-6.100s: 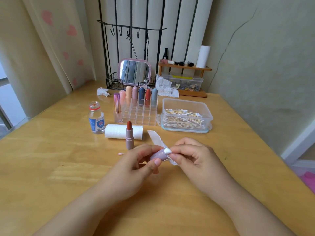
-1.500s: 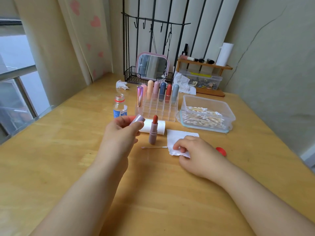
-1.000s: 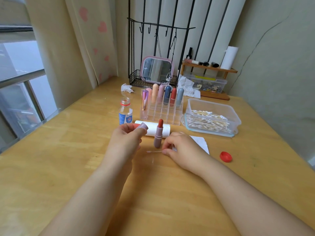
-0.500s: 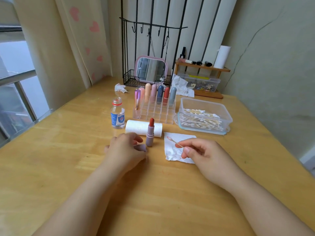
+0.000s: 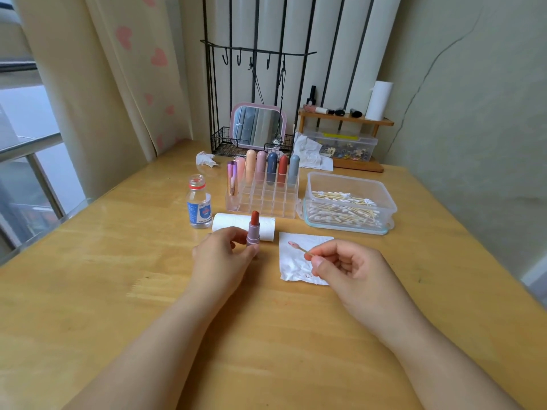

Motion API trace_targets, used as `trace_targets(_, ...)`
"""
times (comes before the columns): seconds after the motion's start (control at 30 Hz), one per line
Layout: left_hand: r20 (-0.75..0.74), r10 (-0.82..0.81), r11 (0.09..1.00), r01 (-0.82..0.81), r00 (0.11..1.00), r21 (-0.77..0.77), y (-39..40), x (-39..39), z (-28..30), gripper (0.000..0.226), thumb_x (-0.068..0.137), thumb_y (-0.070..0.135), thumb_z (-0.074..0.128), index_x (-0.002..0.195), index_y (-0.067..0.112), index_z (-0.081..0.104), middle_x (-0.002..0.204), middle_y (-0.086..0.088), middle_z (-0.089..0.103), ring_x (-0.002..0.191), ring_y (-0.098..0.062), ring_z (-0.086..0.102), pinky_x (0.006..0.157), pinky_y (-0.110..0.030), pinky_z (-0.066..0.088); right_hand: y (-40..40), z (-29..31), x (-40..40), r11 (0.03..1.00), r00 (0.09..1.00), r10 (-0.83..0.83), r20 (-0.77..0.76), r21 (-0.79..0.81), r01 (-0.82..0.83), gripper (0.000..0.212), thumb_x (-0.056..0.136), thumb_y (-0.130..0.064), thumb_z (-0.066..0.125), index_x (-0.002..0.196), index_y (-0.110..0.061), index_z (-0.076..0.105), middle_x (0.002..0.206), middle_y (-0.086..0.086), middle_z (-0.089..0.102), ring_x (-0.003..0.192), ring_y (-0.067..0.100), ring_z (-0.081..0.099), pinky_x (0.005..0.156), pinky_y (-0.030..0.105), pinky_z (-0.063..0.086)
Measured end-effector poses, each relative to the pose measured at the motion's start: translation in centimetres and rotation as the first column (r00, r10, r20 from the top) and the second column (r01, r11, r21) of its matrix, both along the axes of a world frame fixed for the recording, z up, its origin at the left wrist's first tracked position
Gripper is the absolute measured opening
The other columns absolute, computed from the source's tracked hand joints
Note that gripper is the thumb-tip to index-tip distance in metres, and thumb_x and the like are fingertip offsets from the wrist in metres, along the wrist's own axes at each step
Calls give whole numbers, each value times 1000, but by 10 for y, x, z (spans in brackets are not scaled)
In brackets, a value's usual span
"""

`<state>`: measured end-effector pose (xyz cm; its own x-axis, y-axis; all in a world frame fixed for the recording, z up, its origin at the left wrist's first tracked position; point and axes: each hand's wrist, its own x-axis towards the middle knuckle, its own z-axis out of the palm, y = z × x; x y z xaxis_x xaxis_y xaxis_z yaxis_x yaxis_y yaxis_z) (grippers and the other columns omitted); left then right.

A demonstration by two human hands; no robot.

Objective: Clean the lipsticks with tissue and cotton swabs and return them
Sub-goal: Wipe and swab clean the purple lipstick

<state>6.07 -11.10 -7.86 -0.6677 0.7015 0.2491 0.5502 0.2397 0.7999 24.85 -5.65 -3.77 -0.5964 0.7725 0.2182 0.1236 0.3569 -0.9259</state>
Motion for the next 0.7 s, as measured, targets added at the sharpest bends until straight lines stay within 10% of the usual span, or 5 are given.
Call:
trace_targets(0.27,156,-197,953,152,968,262,-17,27,22,15,80,17,71,79,15,57,78,3,68,79,-12,65,75,-30,50,-5,10,8,986,994,-15,-105,163,32,22,90,-10,61,81,-28,71,83,-8,71,70,10,60,66,20,48)
trace_targets(0.47,371,-568,780,336,735,529,-37,58,43,27,80,23,69,96,5,57,75,-7,69,71,-14,64,69,-24,52,-12,29,21,923,982,24,-188,381,51,12,86,-28,58,89,-32,69,82,-2,66,67,14,56,61,15,45)
trace_targets(0.7,484,-746,656,374,458,656,-44,77,46,28,85,22,53,106,3,52,78,-5,59,65,-19,57,66,-27,50,-17,41,32,851,979,-37,-202,507,137,13,83,-34,56,89,-31,68,65,5,46,63,24,49,56,46,47)
